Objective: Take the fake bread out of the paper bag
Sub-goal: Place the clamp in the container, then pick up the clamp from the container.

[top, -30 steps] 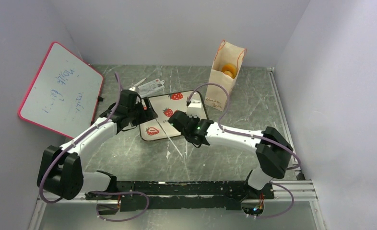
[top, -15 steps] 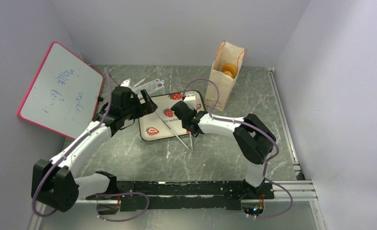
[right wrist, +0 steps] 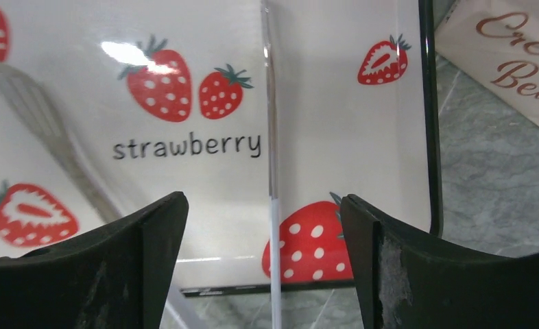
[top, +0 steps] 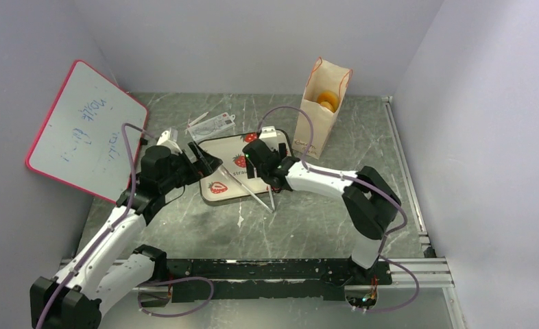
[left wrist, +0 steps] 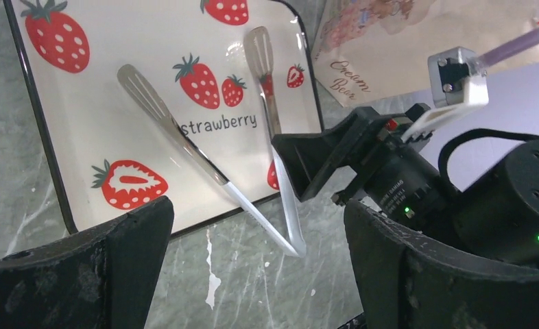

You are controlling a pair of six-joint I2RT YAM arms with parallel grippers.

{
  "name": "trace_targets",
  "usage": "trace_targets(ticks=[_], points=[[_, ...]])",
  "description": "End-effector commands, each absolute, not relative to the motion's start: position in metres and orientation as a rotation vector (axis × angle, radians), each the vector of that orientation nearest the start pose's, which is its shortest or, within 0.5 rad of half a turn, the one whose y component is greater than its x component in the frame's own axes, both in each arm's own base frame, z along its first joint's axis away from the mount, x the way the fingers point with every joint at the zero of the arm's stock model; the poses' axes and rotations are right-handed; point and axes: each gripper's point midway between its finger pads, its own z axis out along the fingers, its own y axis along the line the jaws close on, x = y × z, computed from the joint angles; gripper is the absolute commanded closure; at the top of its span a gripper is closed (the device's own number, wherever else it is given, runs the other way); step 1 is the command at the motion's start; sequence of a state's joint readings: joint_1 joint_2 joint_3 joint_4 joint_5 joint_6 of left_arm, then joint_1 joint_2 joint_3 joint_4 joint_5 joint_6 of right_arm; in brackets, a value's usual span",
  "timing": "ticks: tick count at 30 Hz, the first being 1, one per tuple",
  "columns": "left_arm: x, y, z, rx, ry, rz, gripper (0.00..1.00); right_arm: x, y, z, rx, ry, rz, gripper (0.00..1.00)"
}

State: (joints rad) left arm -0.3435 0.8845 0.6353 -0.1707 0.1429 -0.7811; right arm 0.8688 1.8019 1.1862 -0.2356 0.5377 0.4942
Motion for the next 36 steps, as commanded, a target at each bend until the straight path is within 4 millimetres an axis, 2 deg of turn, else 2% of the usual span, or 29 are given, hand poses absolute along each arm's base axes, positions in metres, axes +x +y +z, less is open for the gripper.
trace_targets(ticks=[1,6,8,12,22,26,36], points=[[0.271,-0.148,0.209,-0.313,2.023,-0.815,0.02,0.323,0.297,0.099,-0.281,2.186,0.074,0.13],[0.264,-0.138,0.213,-0.313,2.025,-0.759,0.02,0.303,0.305,0.092,-0.274,2.174,0.184,0.12],[0.263,-0.137,0.214,-0.304,2.027,-0.749,0.02,0.296,0.301,0.08,-0.291,2.187,0.168,0.11],[0.259,-0.133,0.214,-0.289,2.047,-0.717,0.02,0.295,0.301,0.077,-0.309,2.159,0.129,0.09],[0.258,-0.127,0.219,-0.284,2.062,-0.669,0.02,0.29,0.313,0.06,-0.325,2.165,0.204,0.07],[0.257,-0.126,0.216,-0.292,2.067,-0.666,0.02,0.289,0.315,0.055,-0.341,2.171,0.214,0.01],[0.257,-0.122,0.213,-0.299,2.083,-0.636,0.02,0.287,0.321,0.042,-0.385,2.181,0.234,0.0]])
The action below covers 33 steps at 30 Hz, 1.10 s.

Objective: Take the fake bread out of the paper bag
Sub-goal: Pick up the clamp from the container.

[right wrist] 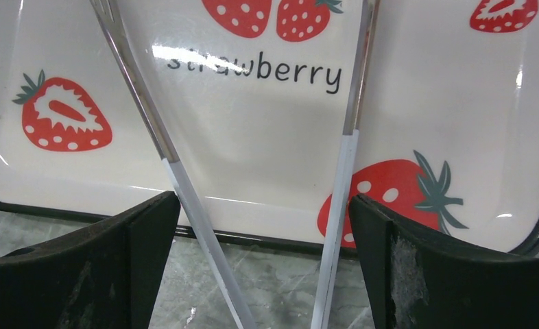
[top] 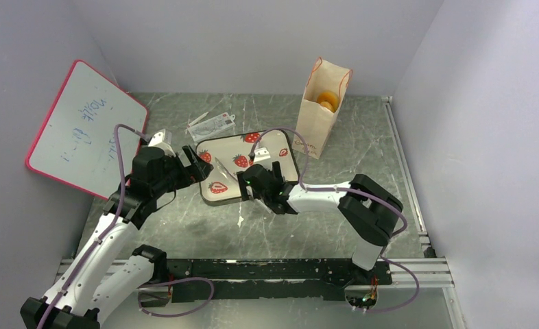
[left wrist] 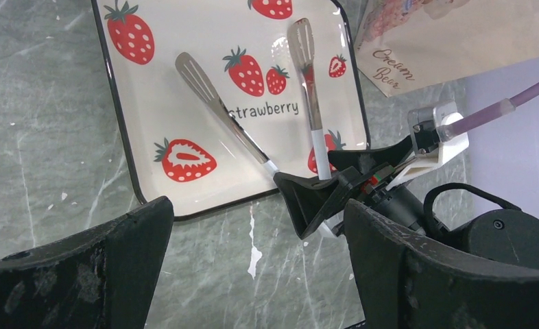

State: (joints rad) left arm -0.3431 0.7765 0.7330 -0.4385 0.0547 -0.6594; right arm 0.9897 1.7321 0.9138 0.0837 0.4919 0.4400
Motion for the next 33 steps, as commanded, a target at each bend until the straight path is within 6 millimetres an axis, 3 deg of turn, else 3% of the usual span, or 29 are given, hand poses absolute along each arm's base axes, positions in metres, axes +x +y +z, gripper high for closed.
trace_targets(ticks=[1,13,18,24,33], points=[[0.257,-0.122,0.213,-0.3,2.083,-0.633,0.02,0.287,0.322,0.043,-0.384,2.179,0.24,0.0],[0.258,-0.12,0.206,-0.303,2.099,-0.609,0.02,0.293,0.328,0.028,-0.414,2.186,0.224,0.01],[0.262,-0.117,0.205,-0.303,2.094,-0.584,0.02,0.298,0.327,0.027,-0.406,2.175,0.214,0.08],[0.274,-0.107,0.209,-0.355,2.061,-0.518,0.02,0.3,0.327,0.048,-0.375,2.15,0.232,0.18],[0.319,-0.112,0.244,-0.339,2.0,-0.464,0.02,0.297,0.32,0.087,-0.302,2.132,0.247,0.28]])
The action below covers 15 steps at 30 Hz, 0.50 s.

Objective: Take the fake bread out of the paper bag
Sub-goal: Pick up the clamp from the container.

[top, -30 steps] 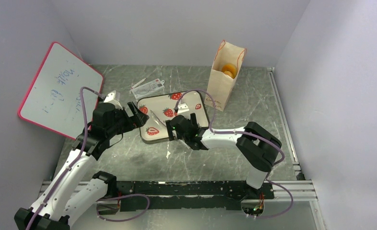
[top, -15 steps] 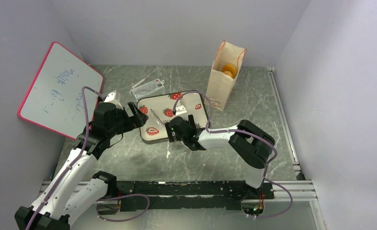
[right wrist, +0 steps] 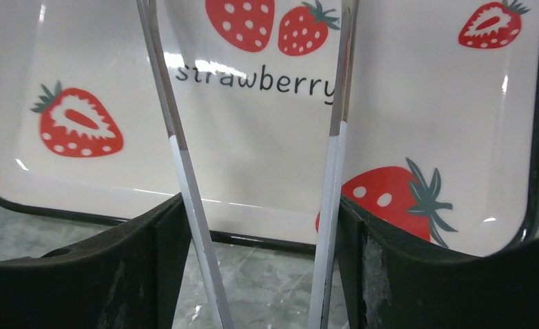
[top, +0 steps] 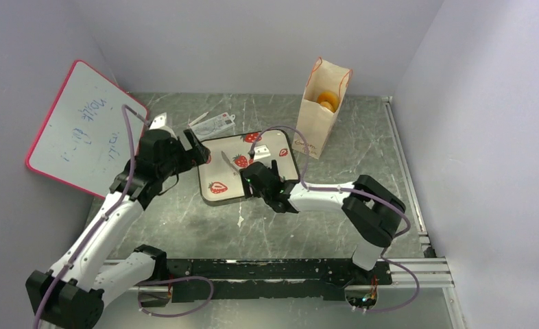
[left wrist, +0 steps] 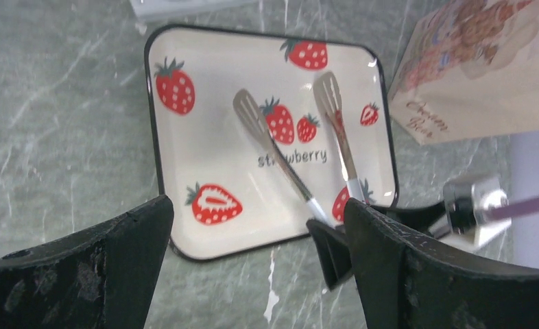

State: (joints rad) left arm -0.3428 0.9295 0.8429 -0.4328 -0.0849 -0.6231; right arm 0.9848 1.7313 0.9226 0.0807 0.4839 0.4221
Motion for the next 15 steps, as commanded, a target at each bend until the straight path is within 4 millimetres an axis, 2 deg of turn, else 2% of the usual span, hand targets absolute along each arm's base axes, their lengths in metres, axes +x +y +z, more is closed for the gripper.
trace_targets(ticks=[1,15], points=[[0.324,-0.113,0.248,-0.332,1.993,-0.464,0.02,0.296,0.318,0.09,-0.294,2.134,0.245,0.28],[0.387,-0.145,0.29,-0.203,1.925,-0.512,0.02,0.27,0.282,0.128,-0.163,2.151,0.225,0.35]])
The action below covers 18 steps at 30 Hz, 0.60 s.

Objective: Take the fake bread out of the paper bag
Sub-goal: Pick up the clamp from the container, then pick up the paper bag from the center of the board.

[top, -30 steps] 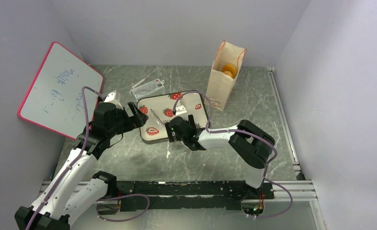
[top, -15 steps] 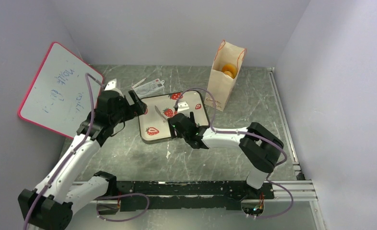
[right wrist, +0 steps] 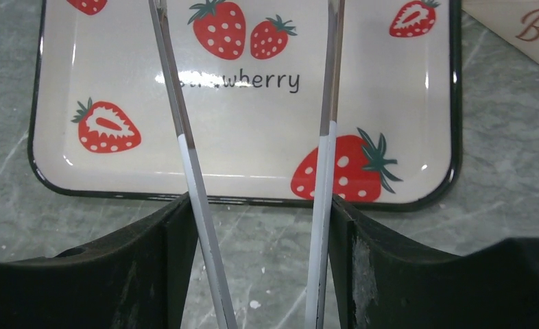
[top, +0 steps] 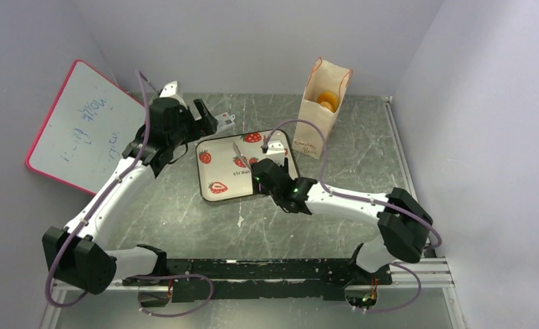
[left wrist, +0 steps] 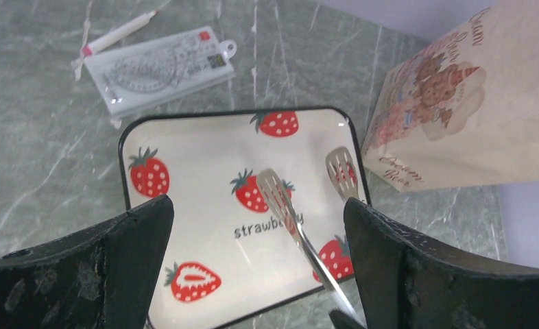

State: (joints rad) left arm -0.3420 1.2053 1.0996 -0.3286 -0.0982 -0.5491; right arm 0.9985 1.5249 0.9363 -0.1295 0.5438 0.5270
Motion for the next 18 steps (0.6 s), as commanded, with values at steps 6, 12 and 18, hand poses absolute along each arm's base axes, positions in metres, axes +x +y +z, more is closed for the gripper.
trace_targets(ticks=[6,12,18], points=[[0.424,-0.176,0.301,-0.077,1.953,-0.572,0.02,0.246,0.255,0.145,-0.071,2.168,0.203,0.36],[0.452,-0.227,0.32,0.122,1.932,-0.622,0.02,0.216,0.224,0.145,0.05,2.209,0.173,0.36],[0.468,-0.293,0.341,0.339,1.859,-0.712,0.02,0.192,0.195,0.134,0.174,2.241,0.112,0.37]])
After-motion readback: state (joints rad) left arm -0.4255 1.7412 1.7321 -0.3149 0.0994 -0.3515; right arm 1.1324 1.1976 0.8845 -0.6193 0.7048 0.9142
